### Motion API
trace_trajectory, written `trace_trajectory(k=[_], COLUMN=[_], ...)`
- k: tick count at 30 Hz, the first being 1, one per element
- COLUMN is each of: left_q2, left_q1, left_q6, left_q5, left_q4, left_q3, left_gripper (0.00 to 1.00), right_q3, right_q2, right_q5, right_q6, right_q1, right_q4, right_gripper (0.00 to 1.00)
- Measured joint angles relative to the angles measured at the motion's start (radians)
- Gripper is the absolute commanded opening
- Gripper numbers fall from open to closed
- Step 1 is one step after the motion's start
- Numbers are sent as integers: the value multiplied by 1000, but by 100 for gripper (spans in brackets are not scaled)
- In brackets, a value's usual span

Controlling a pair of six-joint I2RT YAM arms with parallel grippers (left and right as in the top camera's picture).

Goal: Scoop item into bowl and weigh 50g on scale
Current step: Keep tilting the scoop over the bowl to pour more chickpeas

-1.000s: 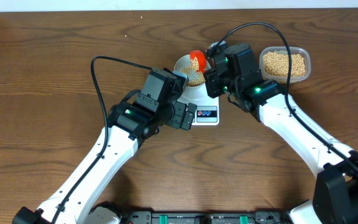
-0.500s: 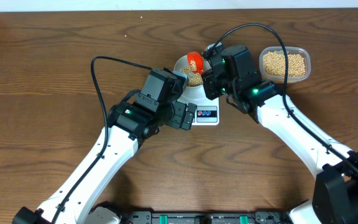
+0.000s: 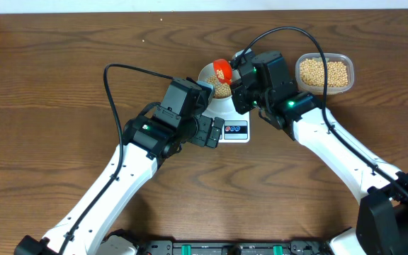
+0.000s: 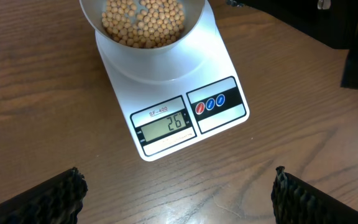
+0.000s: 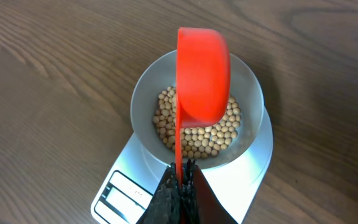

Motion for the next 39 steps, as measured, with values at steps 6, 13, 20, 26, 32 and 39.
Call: trace_trajectory(k=[6, 13, 20, 26, 32, 39], left_q2=[0, 0, 0, 0, 0, 0], left_q1=[0, 0, 0, 0, 0, 0], left_q6=[0, 0, 0, 0, 0, 0], left_q5=[0, 0, 0, 0, 0, 0], left_q4=[0, 0, 0, 0, 0, 0], left_q3=[0, 0, 0, 0, 0, 0], left_gripper=[98, 98, 97, 97, 97, 97], right_q3=[0, 0, 0, 0, 0, 0], right_q2=[0, 0, 0, 0, 0, 0], right_q5=[9, 17, 21, 24, 26, 28], right_q6=[-21, -35, -58, -100, -179, -243], right_q1=[0, 0, 0, 0, 0, 0], right_q4=[-1, -1, -1, -1, -1, -1], right_gripper=[2, 2, 1, 1, 1, 1])
